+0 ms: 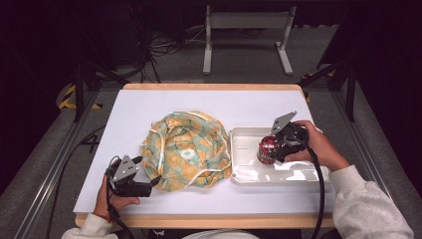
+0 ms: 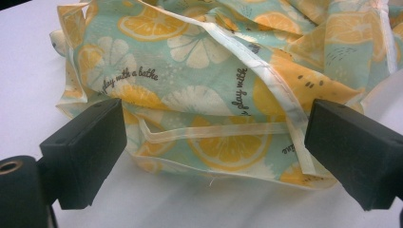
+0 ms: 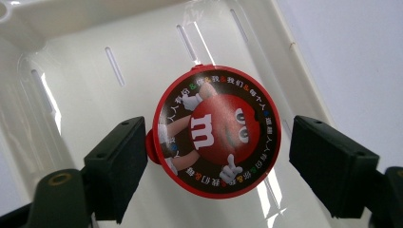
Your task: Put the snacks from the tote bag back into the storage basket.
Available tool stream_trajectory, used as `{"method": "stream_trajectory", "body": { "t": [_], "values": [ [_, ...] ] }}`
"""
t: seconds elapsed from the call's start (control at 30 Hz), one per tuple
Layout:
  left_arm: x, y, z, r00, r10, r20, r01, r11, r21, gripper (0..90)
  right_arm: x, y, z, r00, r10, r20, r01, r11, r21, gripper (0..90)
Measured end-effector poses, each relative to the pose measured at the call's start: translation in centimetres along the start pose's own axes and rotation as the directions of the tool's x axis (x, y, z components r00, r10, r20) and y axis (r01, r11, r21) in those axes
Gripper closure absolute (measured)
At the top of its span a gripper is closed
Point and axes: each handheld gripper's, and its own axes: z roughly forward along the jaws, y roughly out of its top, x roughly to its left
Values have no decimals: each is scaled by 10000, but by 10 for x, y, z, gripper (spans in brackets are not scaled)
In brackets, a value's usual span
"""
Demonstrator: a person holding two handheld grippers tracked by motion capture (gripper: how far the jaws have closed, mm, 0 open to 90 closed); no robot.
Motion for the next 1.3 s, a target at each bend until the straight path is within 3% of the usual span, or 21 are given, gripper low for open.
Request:
{"method": "stream_trajectory", "body": {
  "t": [0.63,1.1,1.3],
  "values": [
    [0,0,1,10000,-9,-6,9,10000,53,74,3,-14,-8,9975,519,477,-499,9979,-419,178],
    [0,0,0,10000,10,9,-10,10000,26,74,11,-22,-11,9963,411,756,-374,9981,-499,151],
    [0,0,0,10000,10,26,-10,10000,0,74,15,-30,-11,9920,764,1005,-690,9948,-744,113]
  ]
}}
